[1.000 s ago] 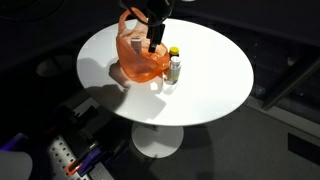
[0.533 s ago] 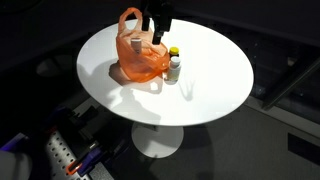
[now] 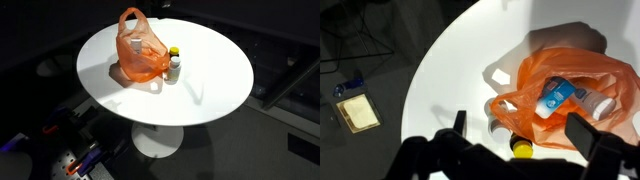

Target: Put the blue box in the plastic bag

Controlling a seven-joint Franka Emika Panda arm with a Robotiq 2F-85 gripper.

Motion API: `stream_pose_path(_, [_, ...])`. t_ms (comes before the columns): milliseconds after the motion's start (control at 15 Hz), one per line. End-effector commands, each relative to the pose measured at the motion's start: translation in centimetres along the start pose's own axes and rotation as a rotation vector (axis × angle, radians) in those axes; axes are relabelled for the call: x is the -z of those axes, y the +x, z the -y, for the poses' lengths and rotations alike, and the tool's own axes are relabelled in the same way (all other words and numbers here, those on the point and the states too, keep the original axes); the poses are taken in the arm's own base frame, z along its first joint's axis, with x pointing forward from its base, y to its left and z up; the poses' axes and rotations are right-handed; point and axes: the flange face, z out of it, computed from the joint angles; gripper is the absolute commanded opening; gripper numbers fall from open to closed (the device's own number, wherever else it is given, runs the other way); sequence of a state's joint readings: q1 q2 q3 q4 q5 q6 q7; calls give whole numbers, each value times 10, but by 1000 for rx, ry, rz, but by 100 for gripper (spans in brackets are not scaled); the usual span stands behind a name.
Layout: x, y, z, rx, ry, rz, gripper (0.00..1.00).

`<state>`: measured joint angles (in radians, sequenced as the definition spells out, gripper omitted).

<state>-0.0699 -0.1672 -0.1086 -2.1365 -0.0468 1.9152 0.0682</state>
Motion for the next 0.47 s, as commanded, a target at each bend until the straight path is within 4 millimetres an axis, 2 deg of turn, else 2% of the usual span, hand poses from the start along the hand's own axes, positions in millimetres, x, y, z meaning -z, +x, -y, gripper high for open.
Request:
stream_pose_path(0, [5,-2,-1,12,3,-16,100])
stream_pose_path(400, [1,-2,0,15,2,-12,100])
